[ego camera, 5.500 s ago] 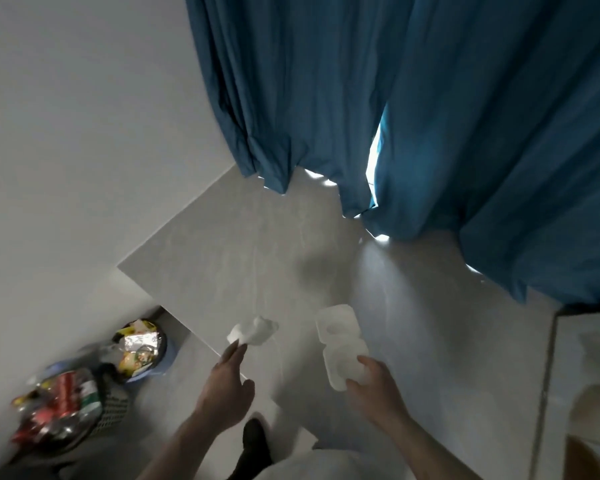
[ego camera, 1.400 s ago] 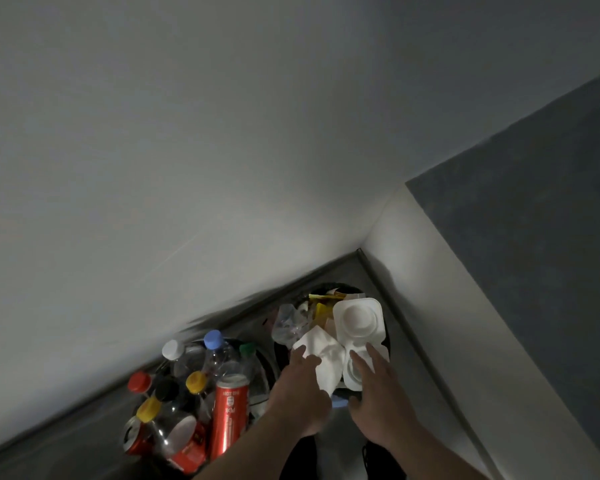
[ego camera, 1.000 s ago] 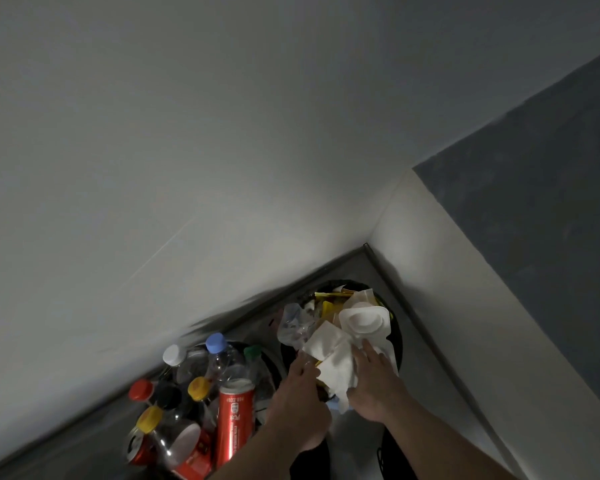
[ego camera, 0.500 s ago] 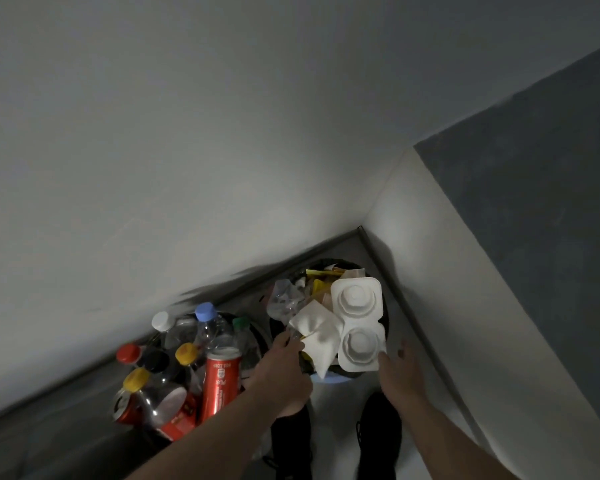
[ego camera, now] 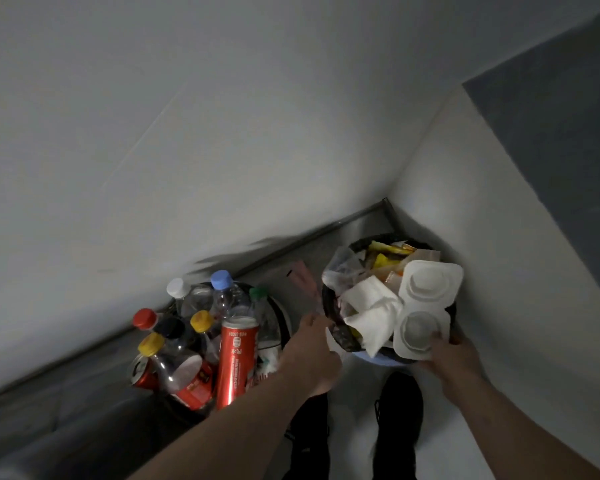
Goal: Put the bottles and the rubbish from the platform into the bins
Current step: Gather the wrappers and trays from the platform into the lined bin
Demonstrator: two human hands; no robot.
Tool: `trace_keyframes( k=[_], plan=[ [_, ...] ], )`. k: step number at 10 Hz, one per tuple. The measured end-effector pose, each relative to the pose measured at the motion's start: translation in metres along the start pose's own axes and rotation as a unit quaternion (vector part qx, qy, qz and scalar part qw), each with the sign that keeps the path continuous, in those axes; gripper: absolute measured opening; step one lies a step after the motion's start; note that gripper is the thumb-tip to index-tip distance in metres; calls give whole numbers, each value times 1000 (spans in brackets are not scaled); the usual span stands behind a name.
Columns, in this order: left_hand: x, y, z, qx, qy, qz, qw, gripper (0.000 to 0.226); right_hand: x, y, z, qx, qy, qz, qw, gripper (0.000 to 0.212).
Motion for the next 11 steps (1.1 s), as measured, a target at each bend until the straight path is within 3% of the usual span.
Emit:
trace_keyframes(
  k=[1,3,4,5,6,7,9,10,11],
  plan=[
    [1,1,-2,-15,3,-5,1000,60,-15,3,1,-3,6,17,1000,38],
    [-1,-2,1,-13,-13,7,1000,59,-20,19,-14,-3,46,-59,997,43],
    [0,-1,9,-30,-17,-25,999,59,-23,18,-17,-26,51,-131,990,44],
    [0,8,29,-123,-55,-152,979,48,-29,5,3,-68,43,-198,977,54],
    [7,12,53,-190,-99,-285,934,41,-30,-1,11,-106,47,-217,969,70],
    [22,14,83,-223,-148,-388,882,53,-26,0,-5,-105,66,-178,976,74],
    [75,39,127,-284,-199,-603,718,46,-17,-23,6,-108,66,-67,990,56],
    [91,49,136,-248,-210,-651,686,27,-14,-26,18,-124,57,-61,989,44],
    [111,67,155,-213,-180,-652,705,18,-15,-28,31,-144,53,-64,986,37]
  ],
)
Point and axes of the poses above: each hand's wrist, its own z-axis towards the middle knuckle, its own x-axis out of the palm, y = z × x, the point moved 7 cm from there along z, towards the middle knuckle, and after that the axes turned 5 degrees about x, right-handed, at the moved point
